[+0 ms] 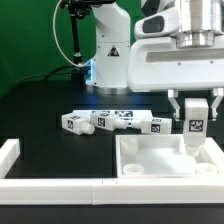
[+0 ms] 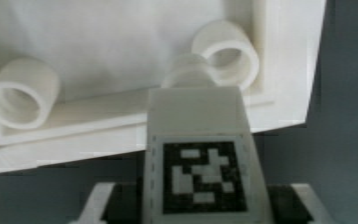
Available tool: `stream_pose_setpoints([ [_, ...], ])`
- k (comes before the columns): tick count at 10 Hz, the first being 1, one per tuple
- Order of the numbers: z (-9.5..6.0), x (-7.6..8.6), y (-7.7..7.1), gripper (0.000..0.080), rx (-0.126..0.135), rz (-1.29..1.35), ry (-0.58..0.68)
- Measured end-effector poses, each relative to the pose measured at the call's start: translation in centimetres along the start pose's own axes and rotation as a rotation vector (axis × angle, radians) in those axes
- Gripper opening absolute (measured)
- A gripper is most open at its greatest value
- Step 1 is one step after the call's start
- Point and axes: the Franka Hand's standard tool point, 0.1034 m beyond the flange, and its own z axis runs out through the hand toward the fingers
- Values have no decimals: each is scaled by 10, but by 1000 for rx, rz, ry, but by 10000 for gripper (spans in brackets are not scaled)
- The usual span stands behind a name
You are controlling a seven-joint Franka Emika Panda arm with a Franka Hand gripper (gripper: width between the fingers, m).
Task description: Assemble one leg
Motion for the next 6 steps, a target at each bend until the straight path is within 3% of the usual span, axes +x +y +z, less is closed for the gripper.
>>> stream_pose_setpoints([
  [2,5,7,-3,284,1,-6,10],
  [6,16,1,-14,284,17,18,13],
])
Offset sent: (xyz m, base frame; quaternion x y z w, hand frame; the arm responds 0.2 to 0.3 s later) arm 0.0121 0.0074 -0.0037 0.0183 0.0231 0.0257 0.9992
